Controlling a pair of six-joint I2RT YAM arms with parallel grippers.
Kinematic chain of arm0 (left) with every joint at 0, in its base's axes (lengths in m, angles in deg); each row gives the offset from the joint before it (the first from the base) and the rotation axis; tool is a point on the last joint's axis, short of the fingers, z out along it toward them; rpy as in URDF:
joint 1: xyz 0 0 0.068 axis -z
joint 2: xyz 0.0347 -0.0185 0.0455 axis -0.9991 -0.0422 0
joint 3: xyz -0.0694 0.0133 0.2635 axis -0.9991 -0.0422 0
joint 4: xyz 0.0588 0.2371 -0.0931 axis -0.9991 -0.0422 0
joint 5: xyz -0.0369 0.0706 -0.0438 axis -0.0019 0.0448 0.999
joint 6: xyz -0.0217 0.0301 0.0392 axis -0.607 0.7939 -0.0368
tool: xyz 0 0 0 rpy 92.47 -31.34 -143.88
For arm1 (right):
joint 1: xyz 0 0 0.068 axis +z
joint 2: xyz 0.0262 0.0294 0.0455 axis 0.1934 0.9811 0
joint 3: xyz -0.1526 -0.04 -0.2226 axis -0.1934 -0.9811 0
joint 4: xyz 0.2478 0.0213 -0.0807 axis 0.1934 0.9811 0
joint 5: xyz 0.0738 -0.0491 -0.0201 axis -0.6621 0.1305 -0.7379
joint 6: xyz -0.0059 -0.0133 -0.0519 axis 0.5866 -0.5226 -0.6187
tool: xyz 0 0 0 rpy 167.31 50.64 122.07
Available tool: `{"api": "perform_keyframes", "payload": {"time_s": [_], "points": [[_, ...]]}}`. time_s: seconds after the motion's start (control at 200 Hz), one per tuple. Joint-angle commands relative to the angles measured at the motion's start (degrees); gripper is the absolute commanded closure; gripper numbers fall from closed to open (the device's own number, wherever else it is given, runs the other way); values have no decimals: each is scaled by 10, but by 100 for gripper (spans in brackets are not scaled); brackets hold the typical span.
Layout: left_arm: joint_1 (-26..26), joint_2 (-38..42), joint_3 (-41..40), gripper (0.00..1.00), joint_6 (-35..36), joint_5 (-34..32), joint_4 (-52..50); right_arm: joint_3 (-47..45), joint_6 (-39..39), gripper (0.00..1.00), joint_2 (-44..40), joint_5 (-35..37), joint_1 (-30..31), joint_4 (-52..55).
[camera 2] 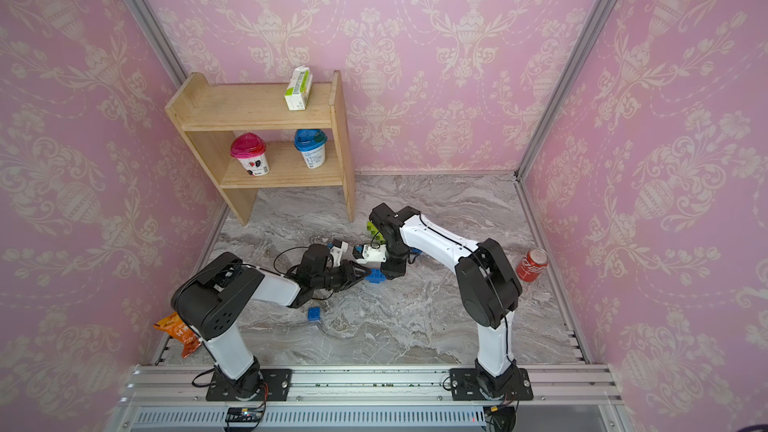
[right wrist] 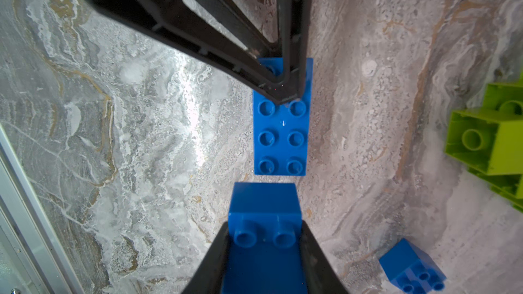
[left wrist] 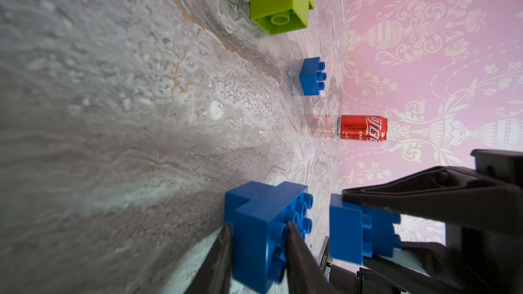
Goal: Assemble the letter v with lego
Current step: Assemble the lego brick with the lego brick.
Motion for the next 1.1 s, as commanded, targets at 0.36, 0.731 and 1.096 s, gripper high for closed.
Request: {"api": "perform_keyframes", "payload": {"time_s": [0.36, 0.731, 1.096], "points": [[4, -11, 13, 68, 16, 8, -17, 19, -6, 88, 25, 1, 5, 7], [4, -12, 16, 68, 16, 9, -22, 28, -7, 88, 33, 3, 6, 2], [4, -12, 19, 69, 18, 10, -27, 55, -20, 88, 61, 34, 12, 36]]}}
